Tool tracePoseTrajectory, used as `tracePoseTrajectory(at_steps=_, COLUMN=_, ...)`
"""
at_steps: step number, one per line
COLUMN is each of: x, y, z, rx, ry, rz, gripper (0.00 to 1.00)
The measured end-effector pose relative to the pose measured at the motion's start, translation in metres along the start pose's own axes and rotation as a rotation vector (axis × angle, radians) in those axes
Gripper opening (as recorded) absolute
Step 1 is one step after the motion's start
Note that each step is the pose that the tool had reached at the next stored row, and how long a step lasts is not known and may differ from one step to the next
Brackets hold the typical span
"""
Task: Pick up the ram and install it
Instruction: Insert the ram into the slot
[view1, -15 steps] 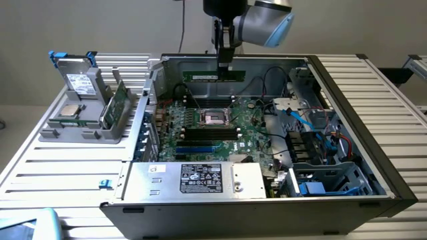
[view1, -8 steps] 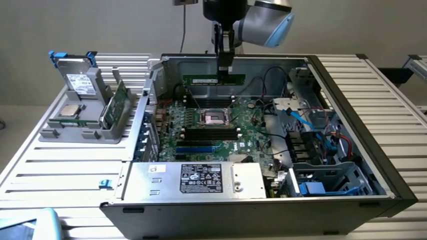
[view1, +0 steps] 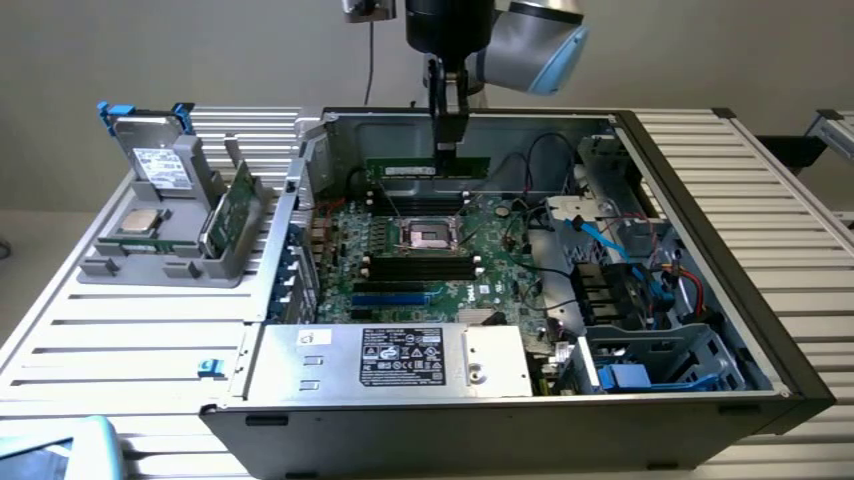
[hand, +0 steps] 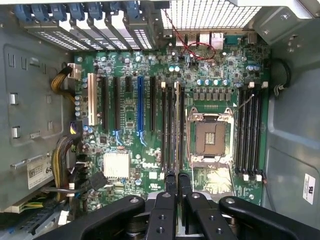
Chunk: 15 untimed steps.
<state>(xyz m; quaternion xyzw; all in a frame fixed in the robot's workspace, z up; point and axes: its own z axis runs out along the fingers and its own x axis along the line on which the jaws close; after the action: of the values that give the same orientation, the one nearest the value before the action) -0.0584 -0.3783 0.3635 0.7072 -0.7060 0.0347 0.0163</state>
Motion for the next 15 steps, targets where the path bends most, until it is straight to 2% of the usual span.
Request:
tracePoseTrajectory(at_steps=10, x=-0.001, y=0.0005, z=0.0181, rx=0.0, ry=0.0002, rz=0.0, gripper=0.14)
tracePoseTrajectory(at_steps=15, x=0.002, y=0.0007, z=0.0276, rx=0.0001, ry=0.0002, rz=0.0, gripper=0.14)
